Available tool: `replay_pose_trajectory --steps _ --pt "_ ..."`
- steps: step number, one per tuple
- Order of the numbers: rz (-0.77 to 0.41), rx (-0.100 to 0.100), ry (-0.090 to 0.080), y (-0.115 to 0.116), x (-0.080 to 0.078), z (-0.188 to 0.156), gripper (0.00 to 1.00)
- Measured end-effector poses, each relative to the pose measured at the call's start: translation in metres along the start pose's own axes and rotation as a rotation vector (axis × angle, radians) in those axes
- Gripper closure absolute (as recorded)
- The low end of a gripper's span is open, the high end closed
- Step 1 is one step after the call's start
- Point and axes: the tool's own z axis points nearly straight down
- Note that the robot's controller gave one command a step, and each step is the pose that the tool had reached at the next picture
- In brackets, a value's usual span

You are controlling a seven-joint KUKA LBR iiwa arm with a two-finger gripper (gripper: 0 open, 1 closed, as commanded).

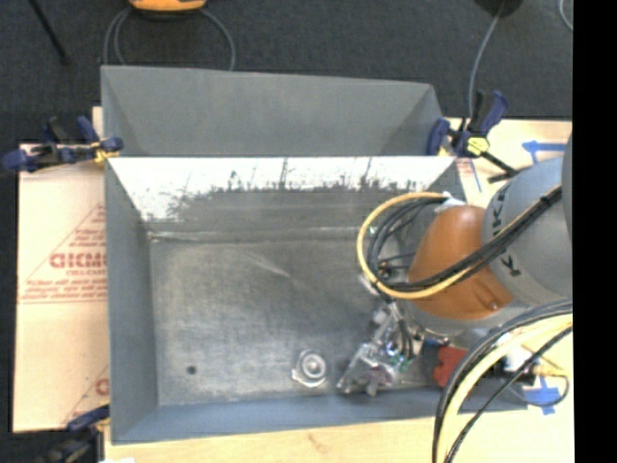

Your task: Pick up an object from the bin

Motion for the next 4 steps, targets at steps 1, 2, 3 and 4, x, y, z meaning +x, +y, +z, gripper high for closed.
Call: replay_pose_trajectory --steps 1,2,3,4 --pt "0.004 0.000 -0.006 -0.001 -0.003 -0.001 1.00" --pt "-0.002 0.003 0.002 0.000 -0.004 -0.042 1.00" --pt "-0.004 0.004 0.002 0.000 -0.005 -0.044 1.00" --pt "-0.009 0.001 -0.004 0.001 -0.007 -0.124 1.00"
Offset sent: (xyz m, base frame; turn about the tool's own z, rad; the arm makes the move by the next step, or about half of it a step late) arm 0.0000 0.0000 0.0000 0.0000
